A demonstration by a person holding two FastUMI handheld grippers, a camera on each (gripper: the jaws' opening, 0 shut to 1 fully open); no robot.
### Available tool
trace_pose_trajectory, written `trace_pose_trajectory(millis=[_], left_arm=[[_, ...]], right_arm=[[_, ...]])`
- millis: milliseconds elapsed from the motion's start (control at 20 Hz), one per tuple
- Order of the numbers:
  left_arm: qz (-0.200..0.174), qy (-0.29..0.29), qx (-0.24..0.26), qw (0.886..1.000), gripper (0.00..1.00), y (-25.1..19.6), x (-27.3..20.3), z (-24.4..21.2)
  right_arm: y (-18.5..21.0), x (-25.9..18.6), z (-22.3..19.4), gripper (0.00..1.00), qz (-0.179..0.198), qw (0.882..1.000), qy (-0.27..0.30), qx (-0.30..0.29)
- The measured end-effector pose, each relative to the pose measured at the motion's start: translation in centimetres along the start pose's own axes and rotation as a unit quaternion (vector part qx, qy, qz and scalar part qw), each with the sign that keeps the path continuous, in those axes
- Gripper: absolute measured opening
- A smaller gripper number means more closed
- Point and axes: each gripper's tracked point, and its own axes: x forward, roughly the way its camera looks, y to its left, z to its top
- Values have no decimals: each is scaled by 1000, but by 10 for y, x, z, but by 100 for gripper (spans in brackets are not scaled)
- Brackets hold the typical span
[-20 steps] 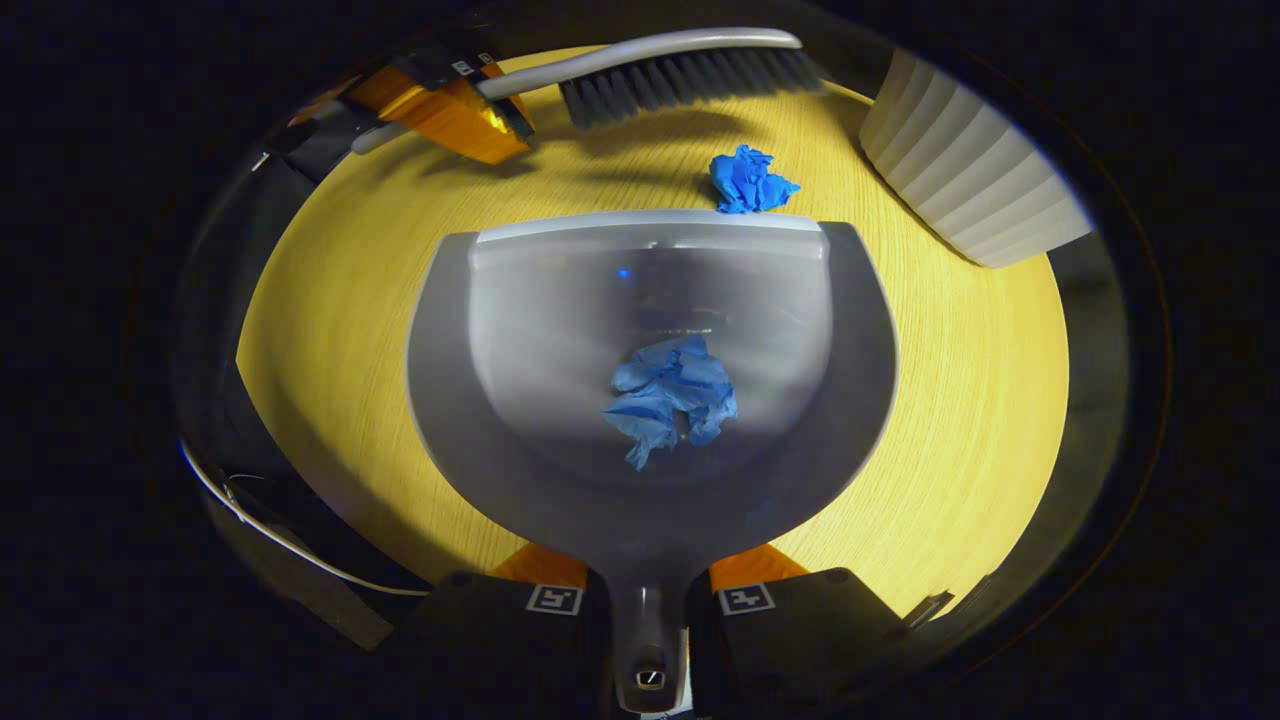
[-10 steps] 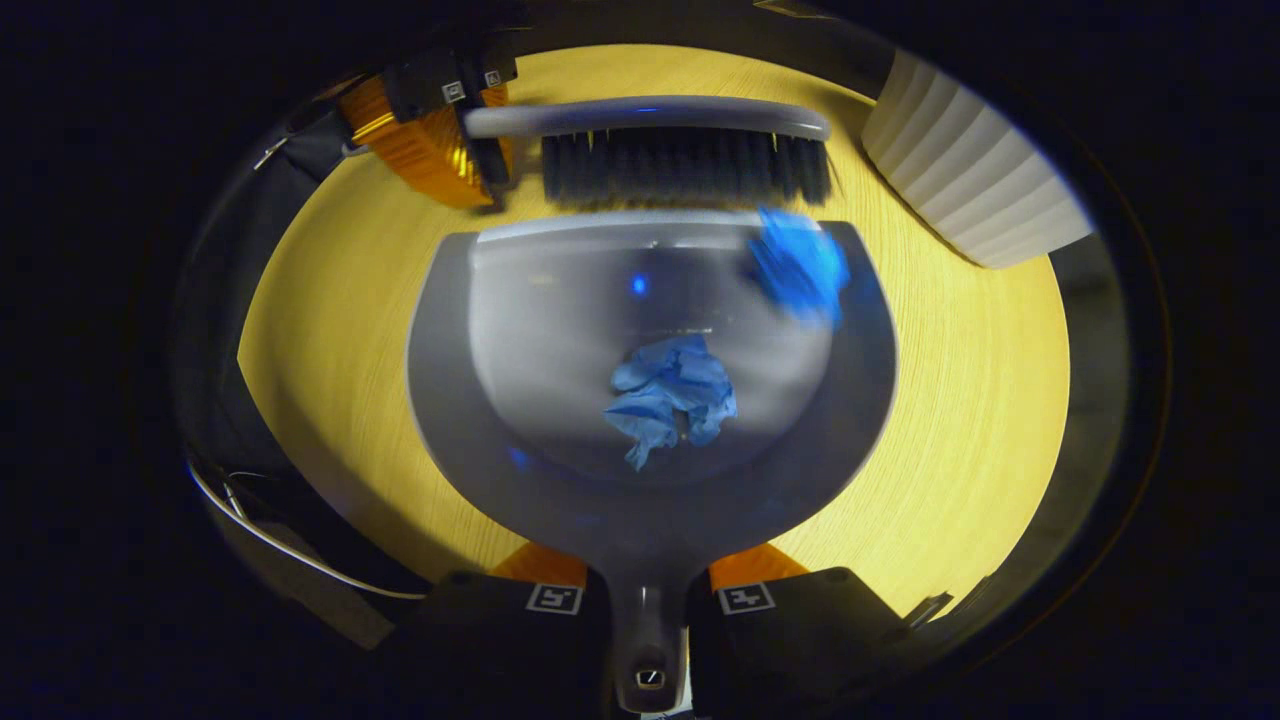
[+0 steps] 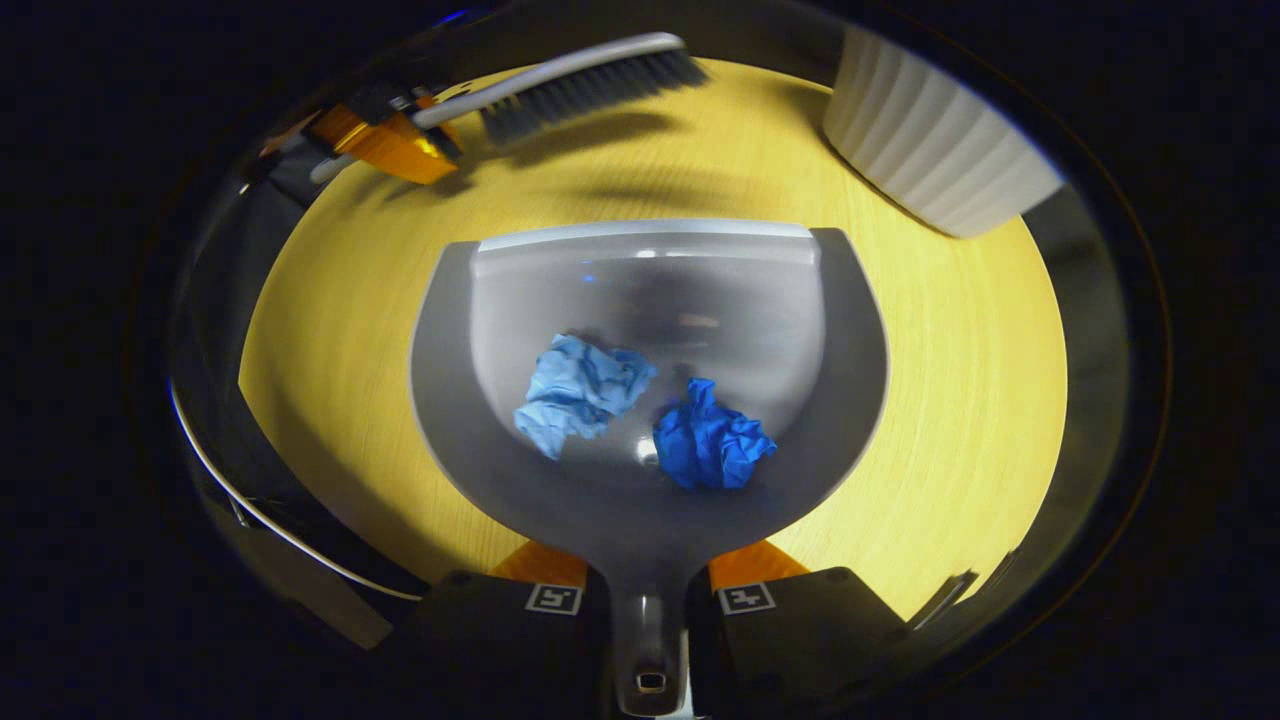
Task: Pick up the small broom and dustpan from the desktop, sweep the trash into the dustpan with the broom, and then empty the trash into the garbage bin.
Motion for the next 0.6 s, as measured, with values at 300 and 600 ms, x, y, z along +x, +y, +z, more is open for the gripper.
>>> trace_pose_trajectory(millis=[300,600], left_arm=[[42,-23,-125,991,20,-3,38,-52],[36,-22,-156,987,17,7,48,-56]], right_arm=[[-49,-66,-4,34,-34,996,-52,71],[-85,-173,25,34,-102,987,-80,99]])
